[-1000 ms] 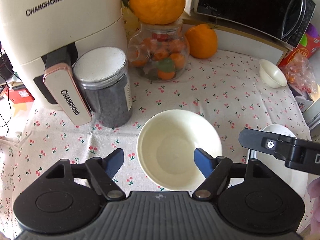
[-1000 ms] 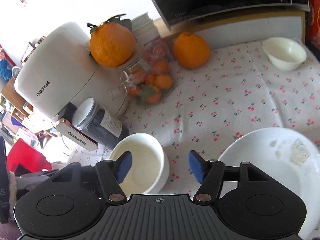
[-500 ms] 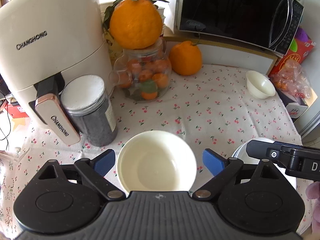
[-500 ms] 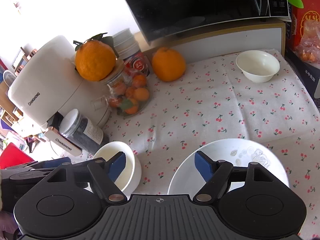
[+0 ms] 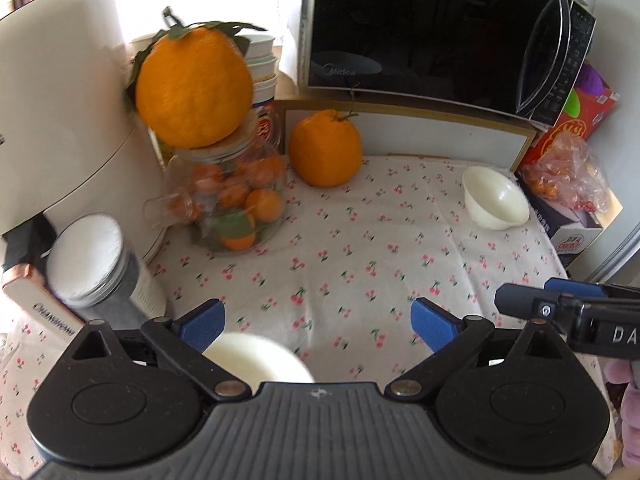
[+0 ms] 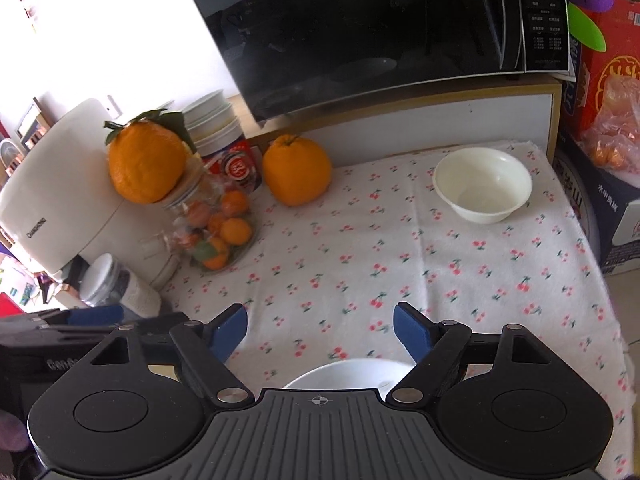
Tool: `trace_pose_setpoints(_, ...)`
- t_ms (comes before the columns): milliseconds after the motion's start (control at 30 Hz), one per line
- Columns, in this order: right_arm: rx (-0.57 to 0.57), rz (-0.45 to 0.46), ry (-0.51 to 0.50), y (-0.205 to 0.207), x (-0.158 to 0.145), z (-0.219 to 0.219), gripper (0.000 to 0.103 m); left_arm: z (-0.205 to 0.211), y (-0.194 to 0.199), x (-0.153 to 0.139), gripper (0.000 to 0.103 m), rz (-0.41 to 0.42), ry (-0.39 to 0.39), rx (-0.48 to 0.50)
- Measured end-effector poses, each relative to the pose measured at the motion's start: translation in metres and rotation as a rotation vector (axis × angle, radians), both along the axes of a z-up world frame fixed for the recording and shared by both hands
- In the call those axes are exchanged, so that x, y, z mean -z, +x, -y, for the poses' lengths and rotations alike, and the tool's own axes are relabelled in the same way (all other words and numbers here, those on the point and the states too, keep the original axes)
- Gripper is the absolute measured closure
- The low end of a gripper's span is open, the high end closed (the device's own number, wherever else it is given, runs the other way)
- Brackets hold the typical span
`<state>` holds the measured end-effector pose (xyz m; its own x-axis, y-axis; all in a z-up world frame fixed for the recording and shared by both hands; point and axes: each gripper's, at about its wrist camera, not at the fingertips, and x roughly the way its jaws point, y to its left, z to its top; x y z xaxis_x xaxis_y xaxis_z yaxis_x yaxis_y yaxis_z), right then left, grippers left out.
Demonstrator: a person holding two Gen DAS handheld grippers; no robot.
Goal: Organize plates and bowls
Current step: 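Move both tools to the cream bowl beside the microwave, then close the left tool on the bowl rim while the right tool grips it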
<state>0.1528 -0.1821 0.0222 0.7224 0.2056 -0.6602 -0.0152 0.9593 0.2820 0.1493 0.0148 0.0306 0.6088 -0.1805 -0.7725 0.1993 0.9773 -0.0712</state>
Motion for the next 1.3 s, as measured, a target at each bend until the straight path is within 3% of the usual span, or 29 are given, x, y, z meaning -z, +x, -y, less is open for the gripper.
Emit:
trace_pose_setpoints(567,0.055,-0.03,-0.015,0.051,0.032,0.085,0.015,0.092,0.064,0.024,0.001,0.02,0.02,0.136)
trace_pose_setpoints(833,0.123,0.011,0.013,0.068,0.038,0.135,0.015,0.128,0.088,0.04,0.001,0.032,-0.052,0.202)
trace_pose_setpoints(1167,0.2,0.06,0.105,0.08,0.04,0.167,0.017,0.144,0.117,0.052,0.03,-0.027,-0.21,0.181)
trace_pose_setpoints(1233,0.215,0.055,0.123,0.085,0.045,0.171,0.024,0.15,0.121,0.057,0.037,-0.03,-0.196,0.186)
trace_pose_setpoints(1300,0.236,0.037,0.15,0.091,0.05,0.175,0.039,0.155,0.124,0.061,0.046,-0.035,-0.186,0.191)
